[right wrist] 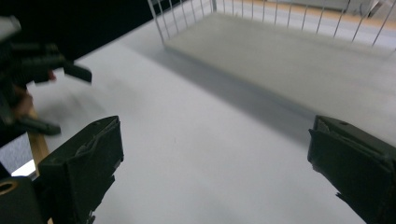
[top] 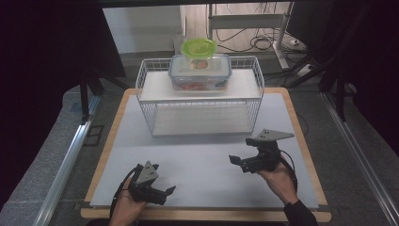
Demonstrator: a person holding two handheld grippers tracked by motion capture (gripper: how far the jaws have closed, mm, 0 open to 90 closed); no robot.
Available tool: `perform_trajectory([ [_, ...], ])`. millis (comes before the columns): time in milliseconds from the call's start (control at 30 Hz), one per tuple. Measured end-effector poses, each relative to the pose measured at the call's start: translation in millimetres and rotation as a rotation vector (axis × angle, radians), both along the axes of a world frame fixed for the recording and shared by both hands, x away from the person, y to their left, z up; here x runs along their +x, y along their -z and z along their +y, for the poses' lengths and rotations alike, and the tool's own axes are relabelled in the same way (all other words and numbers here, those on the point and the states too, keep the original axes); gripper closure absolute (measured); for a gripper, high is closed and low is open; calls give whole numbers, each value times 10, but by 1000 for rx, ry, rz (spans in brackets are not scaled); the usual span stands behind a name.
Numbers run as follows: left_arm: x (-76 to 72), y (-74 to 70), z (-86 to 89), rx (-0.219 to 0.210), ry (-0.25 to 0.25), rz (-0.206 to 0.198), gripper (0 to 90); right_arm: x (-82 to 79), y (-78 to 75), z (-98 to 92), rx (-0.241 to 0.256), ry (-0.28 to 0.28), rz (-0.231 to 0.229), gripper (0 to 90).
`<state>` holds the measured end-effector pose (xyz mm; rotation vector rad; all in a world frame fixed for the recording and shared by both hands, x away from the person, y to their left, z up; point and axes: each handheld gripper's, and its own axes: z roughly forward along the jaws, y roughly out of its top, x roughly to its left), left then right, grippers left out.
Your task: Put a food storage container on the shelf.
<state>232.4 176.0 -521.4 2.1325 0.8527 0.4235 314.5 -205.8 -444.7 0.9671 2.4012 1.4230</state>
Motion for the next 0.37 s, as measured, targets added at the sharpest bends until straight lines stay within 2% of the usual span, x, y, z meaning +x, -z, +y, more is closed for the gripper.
perform_trajectory([
  [133,0,3,0,-2,4,-3,25,-74,228,-43,-11,6,10,32],
  [233,2,1,4,-9,5,-6,24,-93,389,-48,-54,3,23,31],
  [367,5,-4,5,-13,6,-12,24,-79,441,-45,-82,6,14,34],
])
